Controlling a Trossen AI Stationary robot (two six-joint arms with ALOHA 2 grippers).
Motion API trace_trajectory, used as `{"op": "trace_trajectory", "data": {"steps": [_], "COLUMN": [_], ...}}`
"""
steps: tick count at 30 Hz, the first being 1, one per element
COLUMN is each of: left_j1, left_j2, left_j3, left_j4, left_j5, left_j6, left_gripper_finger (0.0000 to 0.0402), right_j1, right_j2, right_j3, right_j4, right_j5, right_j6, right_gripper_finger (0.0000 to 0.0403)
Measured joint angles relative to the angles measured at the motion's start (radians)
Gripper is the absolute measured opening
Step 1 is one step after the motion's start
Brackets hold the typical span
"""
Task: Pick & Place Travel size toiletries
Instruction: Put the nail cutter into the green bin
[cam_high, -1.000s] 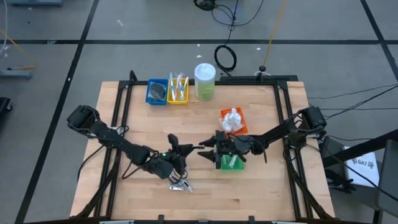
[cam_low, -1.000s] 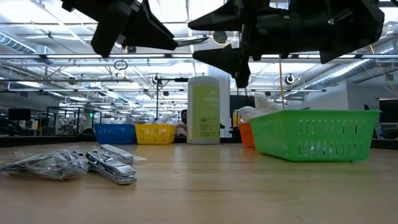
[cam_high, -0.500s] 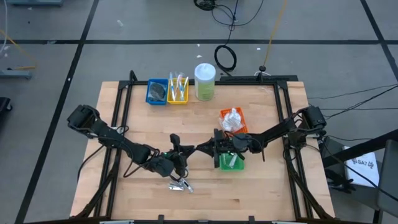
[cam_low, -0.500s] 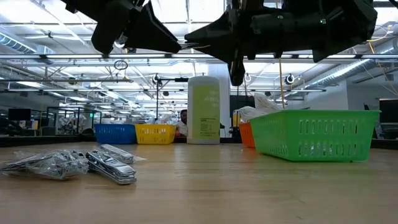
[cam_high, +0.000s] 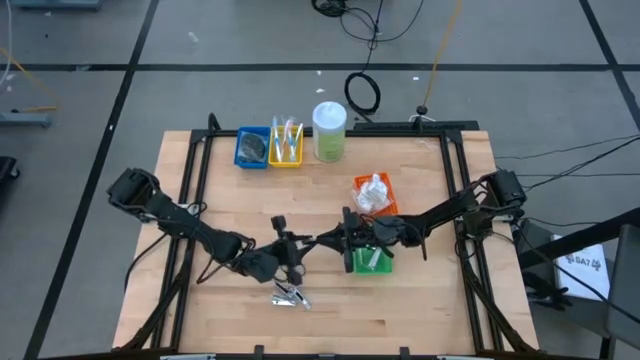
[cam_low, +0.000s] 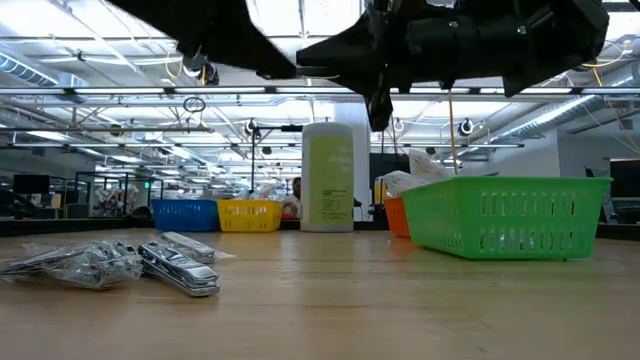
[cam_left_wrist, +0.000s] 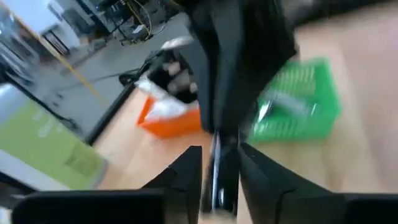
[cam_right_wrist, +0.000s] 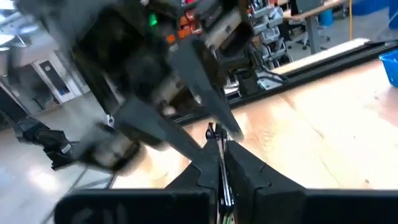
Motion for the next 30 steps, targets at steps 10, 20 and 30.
{"op": "trace_trajectory", "data": {"steps": [10, 20, 30], "left_j1": [-0.013, -0.080, -0.110], "left_j2": [-0.177, -0.274, -0.284], "left_j3": [0.004, -0.017, -0.217], "left_j4": [0.019, -0.309, -0.293], "left_j5": [0.239, 0.097, -0.153], "left_j6": [-0.146, -0.364, -0.642], "left_gripper_finger": [0.0238, 0.0263, 0.0237], "right_j1": [-0.007, 0.130, 0.335], "right_j2": [-0.016, -0.368, -0.488], "right_j3": [-0.005, -0.007, -0.007], "right_j4": [-0.096, -0.725, -1.258], "right_j5": [-0.002, 0.214, 0.532], "right_j6": [-0.022, -0.068, 0.295], "right_gripper_finger": [0.0003, 0.0003, 0.0003]}}
